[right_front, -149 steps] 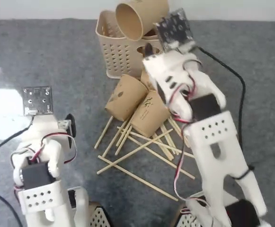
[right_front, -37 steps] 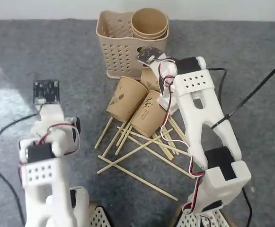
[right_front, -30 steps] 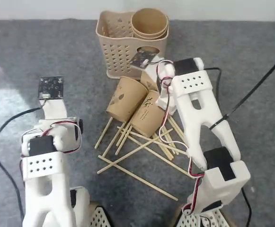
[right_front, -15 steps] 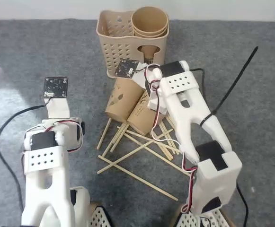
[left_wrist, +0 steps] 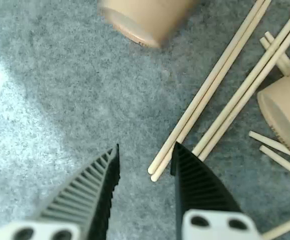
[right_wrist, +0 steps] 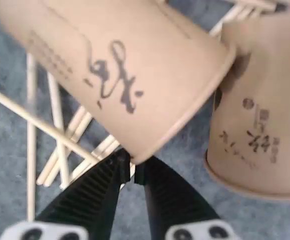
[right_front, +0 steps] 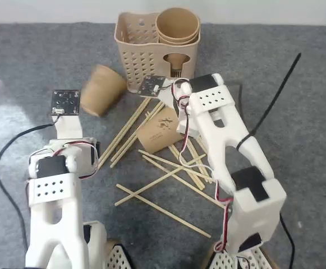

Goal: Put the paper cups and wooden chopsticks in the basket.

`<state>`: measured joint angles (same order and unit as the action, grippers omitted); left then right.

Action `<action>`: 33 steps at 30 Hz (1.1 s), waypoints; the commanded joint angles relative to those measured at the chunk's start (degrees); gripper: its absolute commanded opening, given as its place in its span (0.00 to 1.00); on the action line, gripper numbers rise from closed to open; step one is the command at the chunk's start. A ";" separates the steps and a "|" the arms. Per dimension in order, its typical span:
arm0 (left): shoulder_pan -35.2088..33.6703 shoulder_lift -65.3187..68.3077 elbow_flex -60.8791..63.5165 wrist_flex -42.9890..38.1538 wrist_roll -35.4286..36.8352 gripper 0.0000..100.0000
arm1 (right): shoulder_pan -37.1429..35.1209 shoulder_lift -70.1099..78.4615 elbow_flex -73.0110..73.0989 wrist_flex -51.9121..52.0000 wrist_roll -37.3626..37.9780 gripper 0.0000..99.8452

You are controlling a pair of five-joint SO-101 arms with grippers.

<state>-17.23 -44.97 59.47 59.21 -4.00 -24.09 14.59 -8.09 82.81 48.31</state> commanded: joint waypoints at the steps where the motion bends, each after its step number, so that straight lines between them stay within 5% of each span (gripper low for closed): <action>1: 0.35 -0.35 -2.15 -1.49 -0.79 0.16 | -2.15 -9.71 -0.88 3.12 -0.88 0.01; 18: 0.09 0.00 -2.15 -2.29 -0.62 0.16 | -3.12 -21.14 -1.23 9.80 -0.53 0.01; 33: 0.00 0.00 -2.07 -2.29 -0.53 0.16 | -3.03 -38.64 -2.11 -13.41 3.25 0.01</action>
<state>-17.23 -44.97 59.47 58.68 -4.00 -27.43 -19.43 -8.09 75.60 49.54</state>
